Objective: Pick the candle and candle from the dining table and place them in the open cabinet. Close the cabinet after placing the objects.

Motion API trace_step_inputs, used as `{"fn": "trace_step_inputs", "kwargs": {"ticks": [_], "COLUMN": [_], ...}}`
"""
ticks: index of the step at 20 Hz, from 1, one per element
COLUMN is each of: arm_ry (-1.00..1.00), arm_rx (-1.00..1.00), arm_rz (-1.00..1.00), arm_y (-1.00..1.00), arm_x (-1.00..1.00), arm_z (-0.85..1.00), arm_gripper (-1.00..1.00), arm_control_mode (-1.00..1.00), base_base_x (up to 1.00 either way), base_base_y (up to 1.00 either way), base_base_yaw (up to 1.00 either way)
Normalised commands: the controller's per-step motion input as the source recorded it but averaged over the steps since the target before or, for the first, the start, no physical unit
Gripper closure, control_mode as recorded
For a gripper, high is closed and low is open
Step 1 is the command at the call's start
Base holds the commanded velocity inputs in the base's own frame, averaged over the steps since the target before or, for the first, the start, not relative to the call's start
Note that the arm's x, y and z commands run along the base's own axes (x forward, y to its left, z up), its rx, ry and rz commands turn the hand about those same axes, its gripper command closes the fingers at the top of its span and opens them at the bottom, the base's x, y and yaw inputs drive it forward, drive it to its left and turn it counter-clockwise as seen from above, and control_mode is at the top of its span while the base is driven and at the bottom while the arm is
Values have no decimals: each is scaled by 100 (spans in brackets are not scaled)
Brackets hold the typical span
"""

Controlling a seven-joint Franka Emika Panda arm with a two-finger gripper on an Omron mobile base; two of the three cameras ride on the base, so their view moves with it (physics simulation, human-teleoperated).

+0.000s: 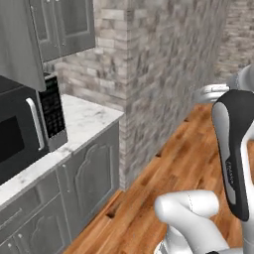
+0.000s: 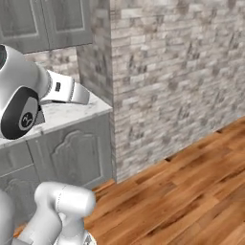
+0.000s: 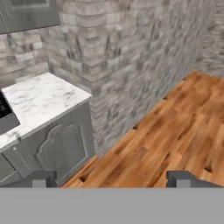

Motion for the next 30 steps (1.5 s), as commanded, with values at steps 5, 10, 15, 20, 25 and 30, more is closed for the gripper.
{"fn": "trace_step_inputs", "kwargs": {"ticks": [5, 10, 15, 20, 25, 30], "arm_ry": [0, 0, 0, 0, 0, 0], "arm_rx": [0, 0, 0, 0, 0, 0], "arm_rz": [0, 0, 0, 0, 0, 0], "arm_y": [0, 0, 0, 0, 0, 0], "arm_x": [0, 0, 0, 0, 0, 0], "arm_z": [0, 0, 0, 0, 0, 0], "arm_gripper": [-100, -100, -100, -100, -100, -100], "arm_control_mode": [100, 100, 100, 100, 100, 100], "base_base_x": [-34, -29, 0, 13, 37, 40], "base_base_y": [-68, -45, -37, -63, -91, -84], "base_base_yaw": [-48, -41, -25, -27, -26, -21]}}
